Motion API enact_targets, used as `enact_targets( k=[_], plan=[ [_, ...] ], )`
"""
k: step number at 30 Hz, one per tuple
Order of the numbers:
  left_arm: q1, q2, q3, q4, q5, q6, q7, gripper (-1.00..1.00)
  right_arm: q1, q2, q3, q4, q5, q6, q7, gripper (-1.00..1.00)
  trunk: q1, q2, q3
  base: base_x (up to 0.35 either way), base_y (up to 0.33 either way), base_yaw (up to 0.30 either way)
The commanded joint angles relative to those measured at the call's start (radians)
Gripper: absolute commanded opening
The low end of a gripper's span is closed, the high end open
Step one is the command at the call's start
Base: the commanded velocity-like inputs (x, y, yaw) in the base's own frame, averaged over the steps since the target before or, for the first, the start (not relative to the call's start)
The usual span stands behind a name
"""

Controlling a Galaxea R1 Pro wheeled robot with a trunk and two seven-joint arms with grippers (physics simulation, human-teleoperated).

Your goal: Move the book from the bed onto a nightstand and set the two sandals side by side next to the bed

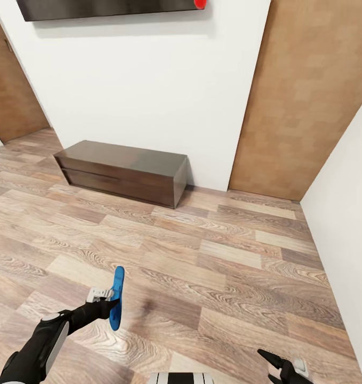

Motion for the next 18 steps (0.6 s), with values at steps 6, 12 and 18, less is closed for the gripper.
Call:
enact_targets(
  k=[6,12,18],
  plan=[
    [0.000,-0.002,0.001,0.000,-0.004,0.007,-0.006,-1.00,0.000,0.000,-0.005,0.084,-0.005,0.007,0.001,1.00,-0.003,0.001,0.023,0.000,0.000,0.000],
    [0.000,-0.004,0.000,0.000,-0.004,0.007,-0.006,-1.00,-0.002,-0.001,-0.005,0.080,-0.006,0.008,0.003,1.00,-0.006,0.003,0.046,0.000,0.000,0.000],
    [0.005,-0.004,0.000,0.000,-0.004,0.007,-0.006,-1.00,-0.002,-0.001,0.005,-0.013,0.010,-0.007,0.004,1.00,-0.008,0.004,0.069,0.000,0.000,0.000]
  ],
)
